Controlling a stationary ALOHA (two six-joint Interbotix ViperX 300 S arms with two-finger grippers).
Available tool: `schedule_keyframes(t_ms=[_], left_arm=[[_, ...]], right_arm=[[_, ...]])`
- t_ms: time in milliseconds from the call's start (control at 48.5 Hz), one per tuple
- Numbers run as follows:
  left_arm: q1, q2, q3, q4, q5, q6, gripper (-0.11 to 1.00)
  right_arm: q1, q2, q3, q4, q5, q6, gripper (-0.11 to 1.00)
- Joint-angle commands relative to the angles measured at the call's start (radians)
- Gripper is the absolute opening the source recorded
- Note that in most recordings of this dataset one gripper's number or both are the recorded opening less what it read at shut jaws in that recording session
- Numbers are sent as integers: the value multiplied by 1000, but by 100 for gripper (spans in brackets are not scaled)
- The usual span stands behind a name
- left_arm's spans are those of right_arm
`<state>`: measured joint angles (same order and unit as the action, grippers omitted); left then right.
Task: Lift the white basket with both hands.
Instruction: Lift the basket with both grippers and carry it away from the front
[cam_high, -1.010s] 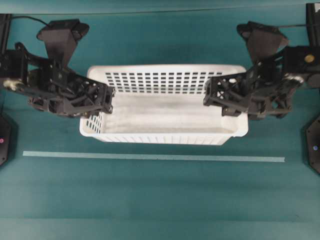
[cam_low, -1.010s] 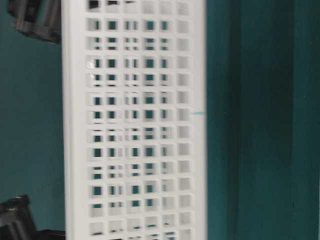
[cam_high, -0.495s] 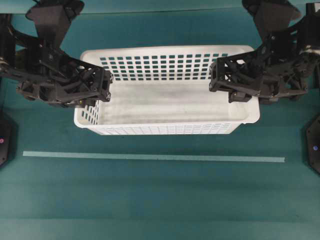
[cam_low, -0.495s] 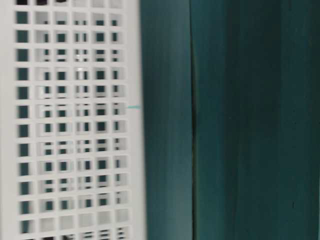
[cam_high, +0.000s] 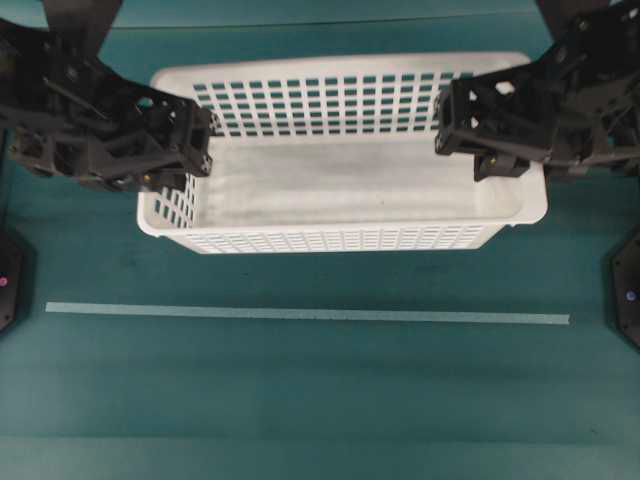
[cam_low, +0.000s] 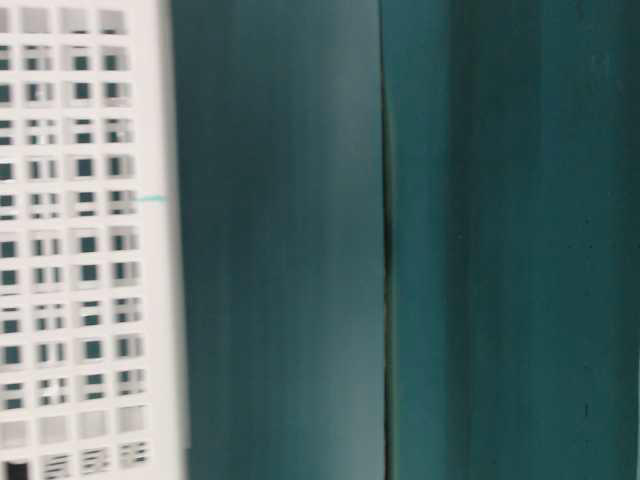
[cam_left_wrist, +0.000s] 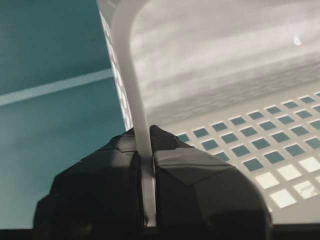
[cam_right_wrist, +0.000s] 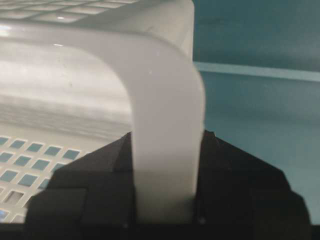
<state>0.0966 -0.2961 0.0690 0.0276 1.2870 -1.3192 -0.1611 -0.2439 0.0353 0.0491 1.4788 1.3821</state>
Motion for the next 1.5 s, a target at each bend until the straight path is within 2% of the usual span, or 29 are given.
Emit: schedule_keyframes(t_ms=[0, 247, 618, 824, 989, 1092, 1484], left_arm=[[-3, 5, -81, -5, 21, 46, -2], [-2, 18, -199, -2, 135, 67, -2], [23, 95, -407, -2, 298, 167, -2], [29, 170, -563, -2, 460, 227, -2], [29, 229, -670, -2, 537, 285, -2], [31, 245, -690, -2, 561, 298, -2], [34, 241, -669, -2, 566, 295, -2]], right_arm=[[6, 32, -71, -2, 15, -38, 20], [11, 67, -201, -17, 127, -69, 20], [35, 132, -428, -78, 318, -95, 20], [35, 152, -471, -87, 374, -106, 20], [35, 152, -483, -97, 380, -115, 20], [35, 152, -485, -104, 383, -118, 20], [35, 155, -506, -117, 385, -130, 20]])
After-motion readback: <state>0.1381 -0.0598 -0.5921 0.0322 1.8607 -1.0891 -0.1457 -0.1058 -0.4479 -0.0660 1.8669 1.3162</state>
